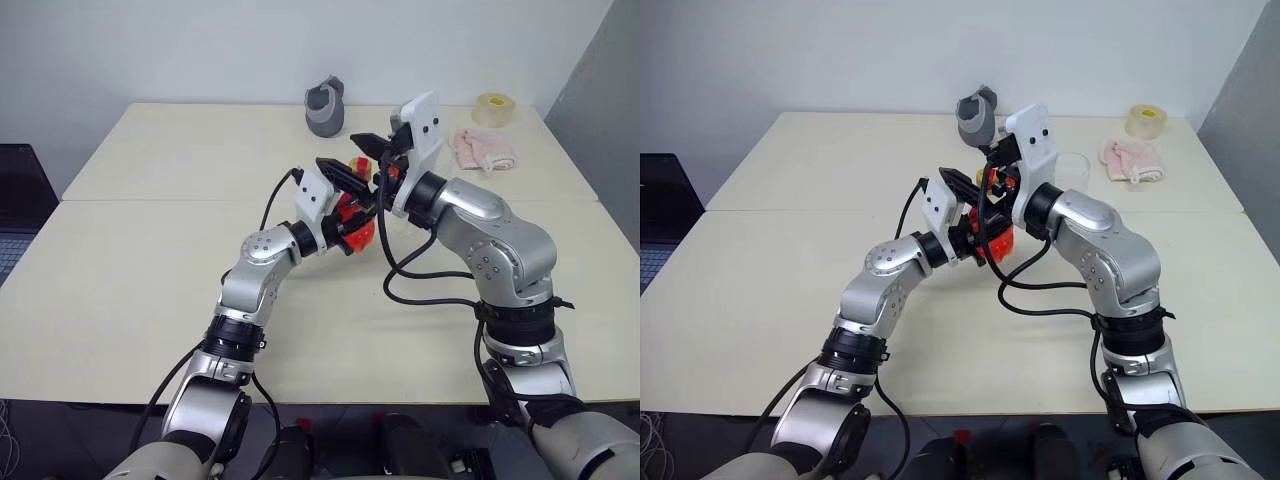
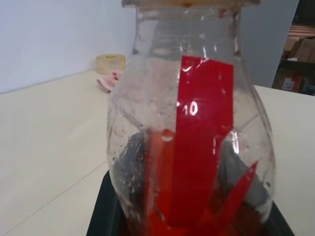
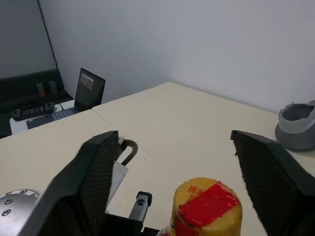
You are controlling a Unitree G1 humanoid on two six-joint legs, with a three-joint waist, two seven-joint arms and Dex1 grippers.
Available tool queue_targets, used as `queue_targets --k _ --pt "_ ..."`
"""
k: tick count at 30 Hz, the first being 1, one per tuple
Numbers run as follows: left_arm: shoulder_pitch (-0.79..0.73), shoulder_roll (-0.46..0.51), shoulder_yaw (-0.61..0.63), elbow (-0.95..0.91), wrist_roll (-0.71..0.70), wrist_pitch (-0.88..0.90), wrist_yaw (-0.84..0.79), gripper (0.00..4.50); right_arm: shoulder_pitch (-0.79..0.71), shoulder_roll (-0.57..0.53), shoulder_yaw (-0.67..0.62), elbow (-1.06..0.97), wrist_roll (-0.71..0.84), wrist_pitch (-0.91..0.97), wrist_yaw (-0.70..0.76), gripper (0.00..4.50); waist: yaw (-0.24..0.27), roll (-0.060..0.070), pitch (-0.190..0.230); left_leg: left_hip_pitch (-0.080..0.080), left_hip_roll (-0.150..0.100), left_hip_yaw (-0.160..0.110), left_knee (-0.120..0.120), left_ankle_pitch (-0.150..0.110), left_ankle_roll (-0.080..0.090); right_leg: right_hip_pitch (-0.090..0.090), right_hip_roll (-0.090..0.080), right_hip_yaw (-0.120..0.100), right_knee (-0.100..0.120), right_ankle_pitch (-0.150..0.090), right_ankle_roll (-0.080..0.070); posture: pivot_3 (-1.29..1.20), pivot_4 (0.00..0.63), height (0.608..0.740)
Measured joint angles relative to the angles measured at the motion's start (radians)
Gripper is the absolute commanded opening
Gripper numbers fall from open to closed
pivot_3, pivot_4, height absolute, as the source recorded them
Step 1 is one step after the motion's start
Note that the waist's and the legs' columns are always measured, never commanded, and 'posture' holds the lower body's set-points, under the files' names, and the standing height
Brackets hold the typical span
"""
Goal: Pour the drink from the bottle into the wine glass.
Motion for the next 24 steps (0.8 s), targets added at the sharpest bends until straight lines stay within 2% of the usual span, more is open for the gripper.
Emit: queue_targets --k 3,5,15,19,24 --pt "0.008 0.001 0.000 -0.016 0.000 0.003 -0.001 1.13 0.000 -0.005 -0.006 0.003 -0.002 -0.001 -0.002 1.74 0.000 0.000 0.000 0.000 0.000 0.000 0.000 0.000 0.000 0.000 0.000 0.000 0.000 0.000 0.000 0.00 0.150 0.740" --pt "0.012 0.001 0.000 -0.022 0.000 0.004 -0.001 1.13 0.001 -0.005 -0.009 0.004 -0.002 -0.002 -0.001 1.21 0.000 0.000 0.000 0.000 0.000 0.000 0.000 0.000 0.000 0.000 0.000 0.000 0.000 0.000 0.000 0.00 0.150 0.740" --pt "0.038 0.005 0.000 -0.064 -0.003 0.024 -0.004 1.13 0.010 -0.015 -0.009 -0.008 0.003 0.002 0.015 1.22 0.000 0.000 0.000 0.000 0.000 0.000 0.000 0.000 0.000 0.000 0.000 0.000 0.000 0.000 0.000 0.00 0.150 0.740" --pt "0.106 0.055 -0.001 -0.190 -0.041 0.082 -0.048 1.13 0.012 -0.064 -0.007 -0.024 0.070 0.019 0.138 1.22 -0.002 0.000 0.000 0.000 0.001 0.000 -0.001 0.000 0.000 0.000 0.000 0.000 0.000 0.000 0.000 0.00 0.150 0.740" --pt "0.223 0.133 0.002 -0.391 -0.116 0.179 -0.089 1.13 -0.008 -0.139 0.003 0.008 0.165 0.021 0.375 1.22 -0.001 0.001 0.000 0.000 0.001 0.000 -0.001 -0.001 0.002 0.000 0.000 0.000 0.000 0.000 0.000 0.00 0.150 0.740"
